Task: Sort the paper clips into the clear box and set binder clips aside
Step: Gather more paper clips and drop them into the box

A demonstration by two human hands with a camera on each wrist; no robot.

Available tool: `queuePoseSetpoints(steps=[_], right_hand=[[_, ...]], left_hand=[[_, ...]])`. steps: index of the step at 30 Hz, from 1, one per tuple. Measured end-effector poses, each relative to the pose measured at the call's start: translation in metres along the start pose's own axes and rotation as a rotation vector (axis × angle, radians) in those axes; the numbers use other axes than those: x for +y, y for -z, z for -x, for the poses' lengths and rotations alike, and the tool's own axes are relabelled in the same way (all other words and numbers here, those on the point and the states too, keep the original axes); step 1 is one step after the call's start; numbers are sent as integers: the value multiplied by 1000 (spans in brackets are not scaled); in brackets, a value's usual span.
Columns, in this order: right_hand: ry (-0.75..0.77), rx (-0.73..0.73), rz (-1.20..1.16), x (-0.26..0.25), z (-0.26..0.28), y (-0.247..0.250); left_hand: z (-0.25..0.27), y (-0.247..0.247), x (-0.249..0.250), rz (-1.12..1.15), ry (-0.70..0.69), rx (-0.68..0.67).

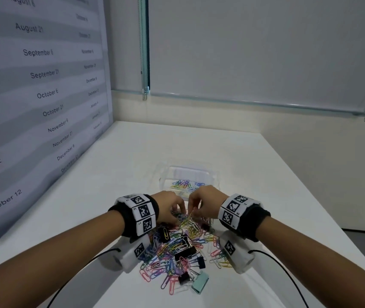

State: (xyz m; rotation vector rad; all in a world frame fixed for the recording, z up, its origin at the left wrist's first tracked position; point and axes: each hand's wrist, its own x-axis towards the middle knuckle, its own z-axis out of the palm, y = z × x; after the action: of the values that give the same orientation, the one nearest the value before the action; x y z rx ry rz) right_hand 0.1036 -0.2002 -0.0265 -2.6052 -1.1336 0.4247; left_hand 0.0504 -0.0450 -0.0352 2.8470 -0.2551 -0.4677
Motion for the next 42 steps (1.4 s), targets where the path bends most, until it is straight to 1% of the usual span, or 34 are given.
queuePoseSetpoints(steps=[3, 7, 9, 13, 17, 20, 23, 25, 28, 30, 32, 34, 36, 37, 39, 41, 42], right_hand=[[-29, 43, -66, 5, 0, 7], [-82, 71, -166, 9, -3, 11], [-79, 53, -140, 9, -3, 9], [-60, -58, -6, 4, -4, -4], [-27, -65, -10, 1, -7, -8], [-12, -39, -57, 2, -6, -1], [-56, 27, -172, 4, -5, 12], [-71, 108, -236, 7, -7, 21], [-107, 230, -259, 14, -13, 33], [-140, 304, -260, 17, -18, 38], [-161, 363, -255, 19, -22, 41], [-172, 381, -222, 19, -24, 41], [-159, 370, -197, 18, -24, 40], [-141, 360, -193, 18, -23, 39], [-93, 314, -193, 16, -19, 34], [-42, 243, -169, 14, -15, 28], [-25, 198, -156, 12, -12, 25]], left_hand=[[-1, 1, -1, 88, -6, 33], [-5, 4, -7, 150, 13, 136], [-7, 8, -11, 243, 18, 197], [-10, 19, -21, 509, 58, 322], [-17, 28, -30, 667, 84, 391], [-20, 34, -30, 829, 103, 426], [-23, 39, -22, 1132, 120, 432], [-30, 40, -20, 1192, 170, 436], [-38, 38, -19, 1119, 235, 413], [-38, 38, -18, 1083, 226, 404], [-34, 40, -18, 1038, 178, 417], [-29, 40, -20, 931, 158, 428], [-23, 40, -25, 761, 162, 404], [-19, 40, -27, 668, 157, 367], [-11, 37, -30, 470, 132, 233], [-3, 34, -29, 274, 98, 86], [-1, 31, -27, 201, 86, 40]])
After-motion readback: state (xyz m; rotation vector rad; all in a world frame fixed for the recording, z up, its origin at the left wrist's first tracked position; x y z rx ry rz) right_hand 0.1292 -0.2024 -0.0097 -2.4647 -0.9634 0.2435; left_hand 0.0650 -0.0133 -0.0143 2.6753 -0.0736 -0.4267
